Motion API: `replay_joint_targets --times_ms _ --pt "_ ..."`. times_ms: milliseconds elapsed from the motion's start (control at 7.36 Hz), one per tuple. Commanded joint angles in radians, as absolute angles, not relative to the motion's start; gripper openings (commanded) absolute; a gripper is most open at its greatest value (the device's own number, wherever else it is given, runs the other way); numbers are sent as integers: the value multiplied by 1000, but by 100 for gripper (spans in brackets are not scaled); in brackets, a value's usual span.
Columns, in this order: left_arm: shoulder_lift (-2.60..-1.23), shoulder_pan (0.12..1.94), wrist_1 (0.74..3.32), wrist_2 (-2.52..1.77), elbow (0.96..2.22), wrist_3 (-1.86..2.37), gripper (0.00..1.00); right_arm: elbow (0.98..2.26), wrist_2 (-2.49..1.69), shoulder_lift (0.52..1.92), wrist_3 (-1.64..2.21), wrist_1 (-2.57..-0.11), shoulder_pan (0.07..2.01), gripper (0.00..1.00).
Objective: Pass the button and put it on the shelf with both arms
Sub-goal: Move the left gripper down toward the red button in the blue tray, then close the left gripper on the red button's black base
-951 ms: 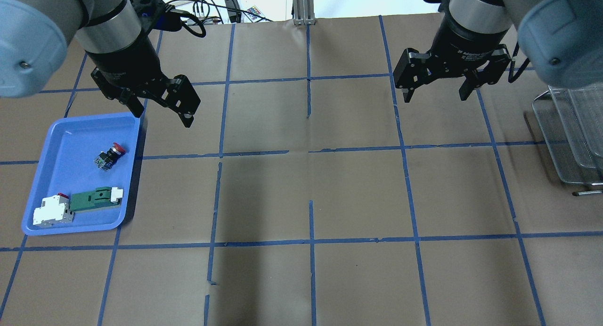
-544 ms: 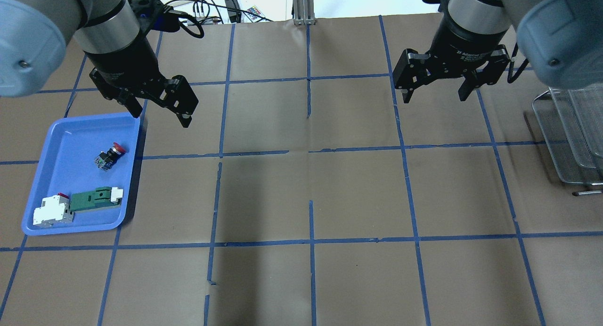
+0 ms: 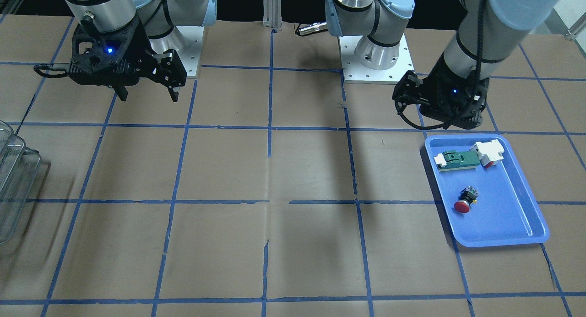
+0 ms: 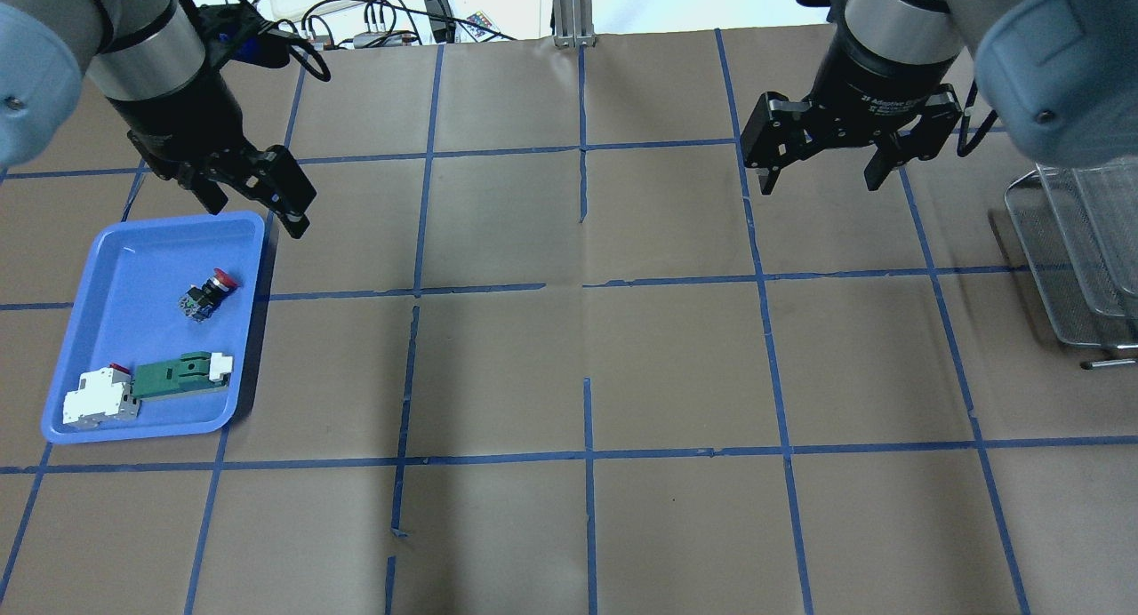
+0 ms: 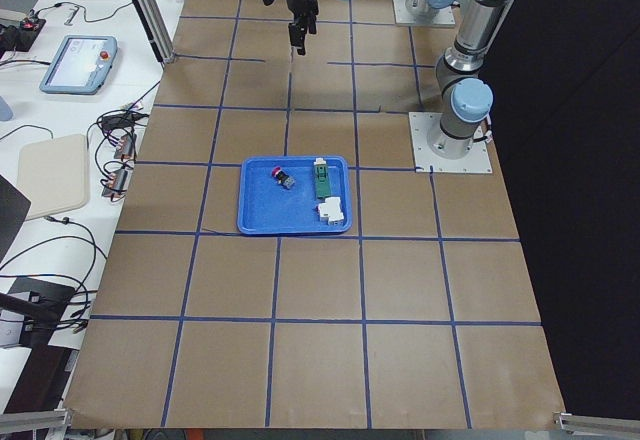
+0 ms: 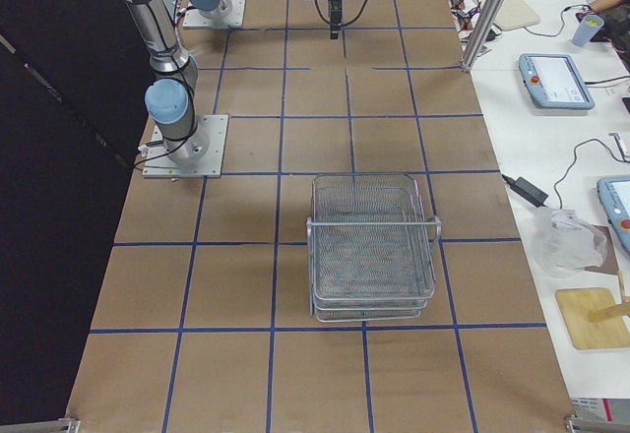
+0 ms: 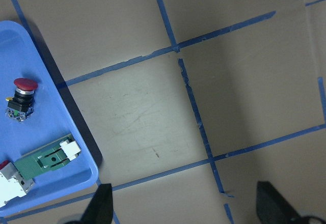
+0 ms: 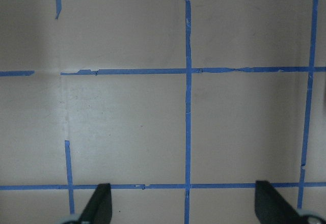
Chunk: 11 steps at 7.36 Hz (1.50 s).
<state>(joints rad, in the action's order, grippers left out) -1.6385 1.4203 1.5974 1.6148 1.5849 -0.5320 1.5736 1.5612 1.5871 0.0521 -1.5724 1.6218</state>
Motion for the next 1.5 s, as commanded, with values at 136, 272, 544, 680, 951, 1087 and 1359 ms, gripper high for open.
replay_joint_targets --times_ms 136,272,544,680,951,1087,1359 --pt "-1753 1251 1264 1608 1753 -871 100 1574 1563 1588 52 -1571 1621 100" --pt "-1775 1196 1171 1605 1813 -955 100 1574 1563 1588 52 -1568 1621 100" --pt "-1843 1051 975 1594 1912 -1137 100 1575 1565 1588 52 -1565 1617 100" --pt "-1873 1026 915 1579 1924 -1152 100 1575 1565 1588 52 -1565 1618 100" --pt "-1945 1000 875 1575 1919 -1163 100 1577 1566 1588 52 -1565 1617 100" --pt "-1969 1002 844 1572 1919 -1161 100 1577 1568 1586 52 -1563 1618 100" --pt "-1983 1002 842 1551 1925 -1163 89 1577 1572 1588 54 -1563 1623 100"
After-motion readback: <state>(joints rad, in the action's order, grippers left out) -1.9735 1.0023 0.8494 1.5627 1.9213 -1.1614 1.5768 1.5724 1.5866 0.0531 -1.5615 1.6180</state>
